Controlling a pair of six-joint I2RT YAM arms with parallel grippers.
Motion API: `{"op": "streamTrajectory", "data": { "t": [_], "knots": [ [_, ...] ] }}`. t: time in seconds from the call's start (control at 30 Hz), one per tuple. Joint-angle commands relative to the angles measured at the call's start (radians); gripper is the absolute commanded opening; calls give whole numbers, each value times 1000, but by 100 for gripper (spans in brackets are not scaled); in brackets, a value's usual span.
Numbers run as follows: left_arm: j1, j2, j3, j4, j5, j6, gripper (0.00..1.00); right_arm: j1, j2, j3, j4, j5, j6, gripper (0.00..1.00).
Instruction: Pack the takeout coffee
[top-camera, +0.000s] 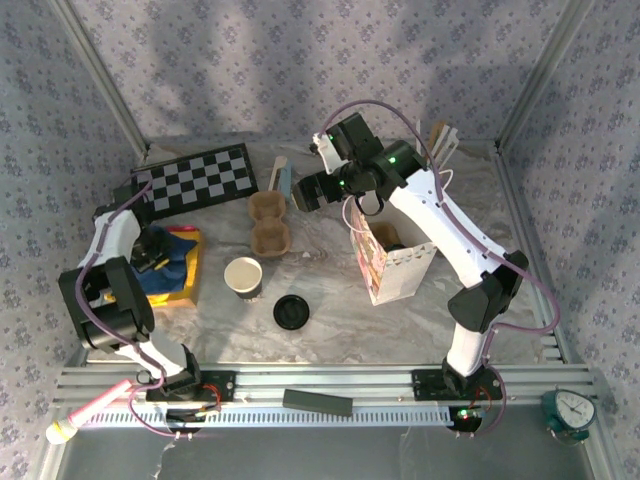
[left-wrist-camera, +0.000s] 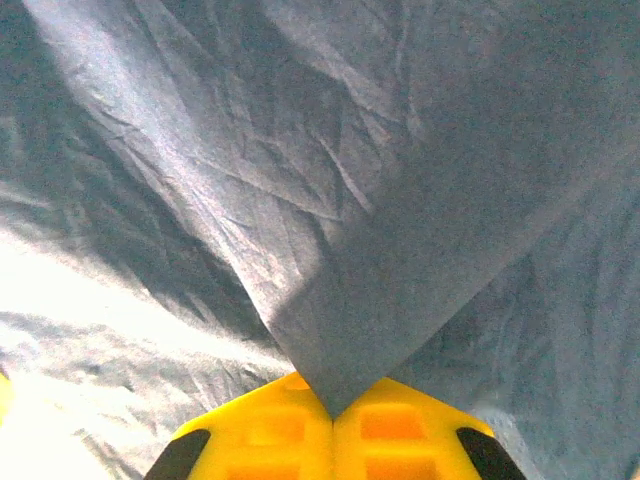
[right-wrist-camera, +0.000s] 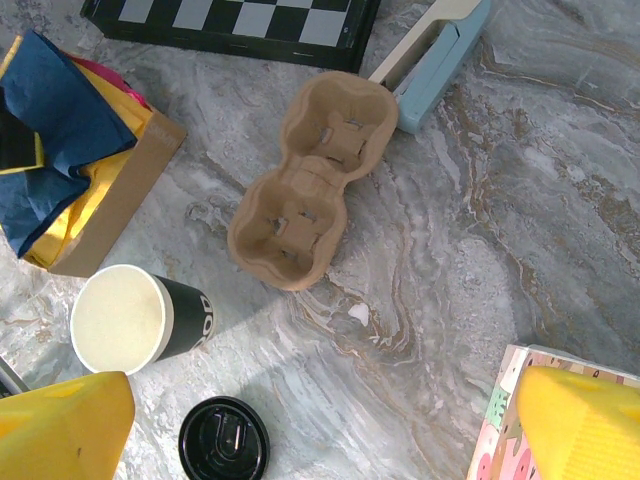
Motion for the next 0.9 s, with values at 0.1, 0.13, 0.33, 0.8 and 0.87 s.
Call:
{"op": "streamTrajectory", "data": {
  "t": [0.1, 0.13, 0.33, 0.8, 0.87],
  "knots": [
    [10, -98, 83, -121, 7, -20, 0, -7, -34, -13, 9, 19, 19, 100],
    [9, -111, 95, -128, 18, -20, 0, -10, -35, -15, 10, 22, 21, 100],
    [-7, -177, 162, -181, 71, -35, 0, -34, -64, -43, 36, 60, 66, 100],
    [-483, -139, 565, -178, 122, -149, 0, -98, -281, -110, 88, 242, 101, 100],
    [-564, -115, 635, -149, 142, -178, 0, -117, -327, -136, 95, 275, 112, 100]
  ]
}}
